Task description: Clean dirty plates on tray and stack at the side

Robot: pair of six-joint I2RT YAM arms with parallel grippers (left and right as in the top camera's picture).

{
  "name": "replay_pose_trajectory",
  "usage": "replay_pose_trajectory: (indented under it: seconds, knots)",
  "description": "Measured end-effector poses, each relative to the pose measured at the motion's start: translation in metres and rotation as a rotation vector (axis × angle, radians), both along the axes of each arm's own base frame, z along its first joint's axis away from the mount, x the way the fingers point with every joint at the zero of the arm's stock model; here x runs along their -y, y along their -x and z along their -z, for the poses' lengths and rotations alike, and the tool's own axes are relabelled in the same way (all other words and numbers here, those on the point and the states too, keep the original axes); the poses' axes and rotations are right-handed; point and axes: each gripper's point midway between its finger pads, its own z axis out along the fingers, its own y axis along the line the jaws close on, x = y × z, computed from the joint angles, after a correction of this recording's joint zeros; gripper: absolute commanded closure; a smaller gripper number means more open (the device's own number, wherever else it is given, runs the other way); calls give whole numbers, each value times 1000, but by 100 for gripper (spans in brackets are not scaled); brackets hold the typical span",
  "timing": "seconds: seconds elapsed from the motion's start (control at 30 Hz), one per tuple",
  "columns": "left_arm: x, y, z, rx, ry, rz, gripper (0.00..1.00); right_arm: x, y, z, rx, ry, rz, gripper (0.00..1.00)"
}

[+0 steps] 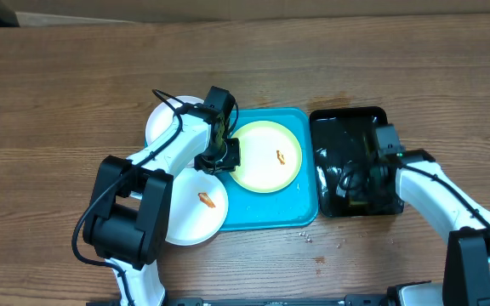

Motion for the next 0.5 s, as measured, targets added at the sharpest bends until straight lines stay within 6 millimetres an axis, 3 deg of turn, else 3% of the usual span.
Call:
replay_pose_trajectory:
  seconds: [0.03,0.07,0.17,0.27,0.37,0.43,0.47,0.5]
  knots:
    - [0,0,0,0,0,0,75,0,4,3,-9,0,-1,15]
    - [0,0,0,0,0,0,75,0,6,4,-11,-2,1,27]
    - [0,0,0,0,0,0,74,-2,5,4,-5,-18,-1,76]
    - [0,0,0,0,0,0,74,-6,6,4,-8,-43,0,95]
    - [0,0,0,0,0,0,73,-10,8,5,-13,-62,-1,95]
    - [0,0,0,0,0,0,73,-10,8,5,-15,-67,-4,80]
    - [0,0,0,0,0,0,73,-11,10,5,-24,-70,-4,64]
    - [0,0,0,0,0,0,72,-12,12,4,-33,-76,-10,58]
